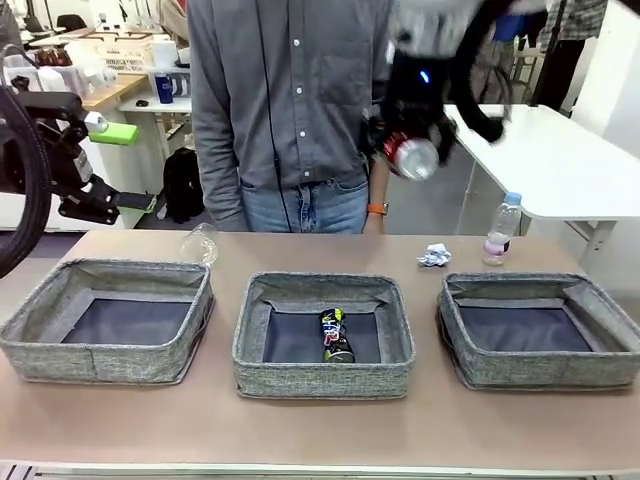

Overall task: Sort the waste into the appropriate baskets.
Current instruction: Pick up the waste item pointed out by the person.

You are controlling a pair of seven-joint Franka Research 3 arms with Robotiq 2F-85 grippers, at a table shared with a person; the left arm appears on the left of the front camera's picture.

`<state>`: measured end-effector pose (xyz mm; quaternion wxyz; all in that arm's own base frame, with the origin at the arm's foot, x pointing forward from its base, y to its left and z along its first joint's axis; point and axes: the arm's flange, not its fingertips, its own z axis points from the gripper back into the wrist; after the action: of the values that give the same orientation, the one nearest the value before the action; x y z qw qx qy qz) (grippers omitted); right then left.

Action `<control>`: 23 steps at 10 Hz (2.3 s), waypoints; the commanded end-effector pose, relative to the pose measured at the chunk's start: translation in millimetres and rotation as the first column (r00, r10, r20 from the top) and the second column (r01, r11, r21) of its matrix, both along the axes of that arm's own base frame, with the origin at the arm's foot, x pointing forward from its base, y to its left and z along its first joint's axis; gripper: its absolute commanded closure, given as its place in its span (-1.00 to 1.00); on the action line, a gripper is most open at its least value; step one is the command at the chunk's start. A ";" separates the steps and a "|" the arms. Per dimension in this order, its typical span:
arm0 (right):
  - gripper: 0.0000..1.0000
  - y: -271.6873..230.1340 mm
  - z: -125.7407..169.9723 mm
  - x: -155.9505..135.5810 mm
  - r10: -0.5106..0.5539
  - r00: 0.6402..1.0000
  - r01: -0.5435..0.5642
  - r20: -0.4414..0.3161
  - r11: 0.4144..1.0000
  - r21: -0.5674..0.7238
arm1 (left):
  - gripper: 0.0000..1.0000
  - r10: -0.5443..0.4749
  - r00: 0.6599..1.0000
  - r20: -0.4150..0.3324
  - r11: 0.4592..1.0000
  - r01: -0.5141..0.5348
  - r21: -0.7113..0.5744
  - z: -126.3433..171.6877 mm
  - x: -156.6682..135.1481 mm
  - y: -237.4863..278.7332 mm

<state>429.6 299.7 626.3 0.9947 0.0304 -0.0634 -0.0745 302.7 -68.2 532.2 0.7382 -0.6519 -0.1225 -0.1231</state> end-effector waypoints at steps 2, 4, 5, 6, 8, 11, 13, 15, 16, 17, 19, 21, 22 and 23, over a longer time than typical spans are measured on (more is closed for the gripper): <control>0.89 84.1 57.1 20.1 -0.147 0.989 0.146 -0.035 0.989 -0.014 | -1.00 -0.001 1.000 0.020 1.000 0.001 -0.027 1.3 -1.6 -2.6; 0.89 100.0 90.8 15.5 -0.202 0.978 0.203 -0.045 0.979 0.014 | -1.00 -0.001 1.000 0.020 1.000 0.001 -0.027 1.3 -1.6 -2.6; 0.89 101.0 105.6 10.8 -0.193 0.978 0.196 -0.077 0.980 0.032 | -1.00 -0.001 1.000 0.020 1.000 0.001 -0.027 1.3 -1.6 -2.6; 0.89 98.4 120.6 5.6 -0.196 0.979 0.198 -0.052 0.979 0.044 | -1.00 -0.001 1.000 0.020 1.000 0.001 -0.027 1.3 -1.6 -2.6; 0.89 90.2 138.4 -2.9 -0.220 0.975 0.220 0.006 0.975 0.038 | -1.00 -0.001 1.000 0.020 1.000 0.001 -0.027 1.3 -1.6 -2.6; 0.89 76.5 131.9 -9.8 -0.179 0.984 0.180 -0.019 0.981 0.069 | -1.00 -0.001 1.000 0.020 1.000 0.001 -0.027 1.3 -1.6 -2.6; 0.89 76.5 131.9 -9.8 -0.179 0.984 0.180 -0.019 0.981 0.069 | -1.00 -0.001 1.000 0.020 1.000 0.001 -0.027 1.3 -1.6 -2.6; 0.89 73.7 109.5 2.6 -0.168 0.984 0.171 -0.054 0.984 0.051 | -1.00 -0.001 1.000 0.020 1.000 0.001 -0.027 1.3 -1.6 -2.6; 0.89 73.4 95.7 7.6 -0.171 0.983 0.176 -0.069 0.982 0.064 | -1.00 -0.001 1.000 0.020 1.000 0.001 -0.027 1.3 -1.6 -2.6; 0.89 73.4 88.4 10.4 -0.217 0.975 0.221 -0.046 0.972 0.084 | -1.00 -0.001 1.000 0.020 1.000 0.001 -0.027 1.3 -1.6 -2.6; 0.89 77.8 112.3 3.4 -0.186 0.982 0.187 -0.039 0.981 0.041 | -1.00 -0.001 1.000 0.020 1.000 0.001 -0.027 1.3 -1.6 -2.6; 0.89 77.8 112.3 3.4 -0.186 0.982 0.187 -0.039 0.981 0.041 | -1.00 -0.001 1.000 0.020 1.000 0.001 -0.027 1.3 -1.6 -2.6; 0.89 77.8 112.3 3.4 -0.186 0.982 0.187 -0.039 0.981 0.041 | -1.00 -0.001 1.000 0.020 1.000 0.001 -0.027 1.3 -1.6 -2.6; 0.89 77.8 112.3 3.4 -0.186 0.982 0.187 -0.039 0.981 0.041 | -1.00 -0.001 1.000 0.020 1.000 0.001 -0.027 1.3 -1.6 -2.6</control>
<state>433.7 378.1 734.8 0.9830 0.0469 -0.0490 -0.1706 302.7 -67.9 532.5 0.7381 -0.6518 -0.1231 -0.1229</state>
